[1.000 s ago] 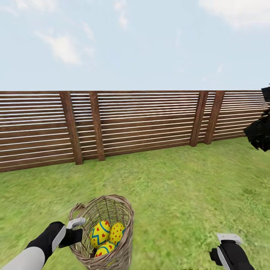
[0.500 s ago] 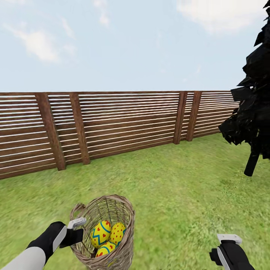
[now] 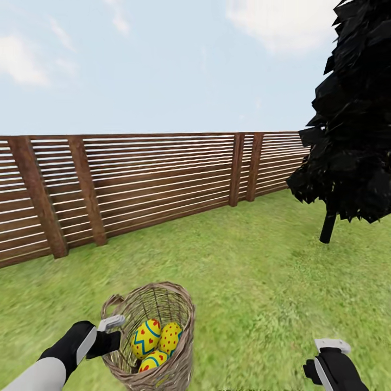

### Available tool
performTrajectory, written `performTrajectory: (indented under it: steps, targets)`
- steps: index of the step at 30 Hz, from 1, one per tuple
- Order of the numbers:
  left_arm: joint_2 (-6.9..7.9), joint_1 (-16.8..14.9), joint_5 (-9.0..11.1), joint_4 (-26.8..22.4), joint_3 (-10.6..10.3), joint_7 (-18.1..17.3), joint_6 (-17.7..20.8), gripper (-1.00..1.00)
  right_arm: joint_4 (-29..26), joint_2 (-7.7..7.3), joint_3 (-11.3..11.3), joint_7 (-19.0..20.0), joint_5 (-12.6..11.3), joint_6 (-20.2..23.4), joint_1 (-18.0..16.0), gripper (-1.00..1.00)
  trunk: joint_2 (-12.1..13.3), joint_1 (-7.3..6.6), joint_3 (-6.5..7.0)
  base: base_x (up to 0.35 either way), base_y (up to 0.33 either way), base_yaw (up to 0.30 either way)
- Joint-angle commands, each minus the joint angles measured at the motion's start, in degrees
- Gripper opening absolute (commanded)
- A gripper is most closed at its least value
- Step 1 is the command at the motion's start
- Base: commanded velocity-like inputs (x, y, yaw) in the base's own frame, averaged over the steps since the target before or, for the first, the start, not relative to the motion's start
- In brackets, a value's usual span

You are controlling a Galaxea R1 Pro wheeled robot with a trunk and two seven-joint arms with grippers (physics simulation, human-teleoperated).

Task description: Take the three Easter eggs out of the wicker basket on the lawn in the garden, then place them on the lawn next to a single tree (choose any tree) so that all three eggs are next to the same tree and none are left in the basket.

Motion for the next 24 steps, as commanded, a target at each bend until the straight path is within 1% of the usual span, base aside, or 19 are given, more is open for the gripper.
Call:
performTrajectory:
  steps: [1, 24]
  targets:
    - [-0.01, -0.02, 0.81, -0.13, 0.4, -0.06, 0.45, -1.0, -0.04, -0.01, 0.02, -0.12, -0.03, 0.25, -0.08, 1.0, 0.33, -0.21, 0.09, 0.0, 0.0, -0.282]
    - [-0.01, -0.02, 0.81, -0.13, 0.4, -0.06, 0.45, -1.0, -0.04, -0.01, 0.01, -0.12, -0.09, 0.27, -0.07, 1.0, 9.56, -5.26, 4.22, 0.0, 0.0, -0.282]
